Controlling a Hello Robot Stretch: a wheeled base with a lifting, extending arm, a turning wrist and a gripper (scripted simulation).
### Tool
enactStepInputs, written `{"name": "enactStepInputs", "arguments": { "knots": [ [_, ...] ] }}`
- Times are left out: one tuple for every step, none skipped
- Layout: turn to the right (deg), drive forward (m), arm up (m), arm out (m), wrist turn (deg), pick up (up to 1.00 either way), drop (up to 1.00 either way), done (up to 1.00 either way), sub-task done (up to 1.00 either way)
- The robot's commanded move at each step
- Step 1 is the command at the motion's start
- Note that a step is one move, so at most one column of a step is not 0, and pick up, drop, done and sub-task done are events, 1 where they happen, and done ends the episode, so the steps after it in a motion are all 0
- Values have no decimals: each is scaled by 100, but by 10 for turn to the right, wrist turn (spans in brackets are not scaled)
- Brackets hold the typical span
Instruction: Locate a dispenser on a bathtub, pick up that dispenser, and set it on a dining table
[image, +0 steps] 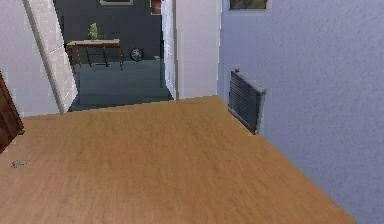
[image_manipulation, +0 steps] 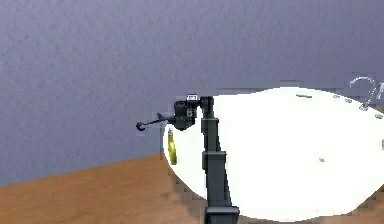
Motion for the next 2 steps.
{"name": "enactStepInputs", "arguments": {
  "knots": [
    [0, 0, 0, 0, 210, 0, 0, 0, 0],
    [0, 0, -30, 0, 0, 0, 0, 0, 0]
  ]
}}
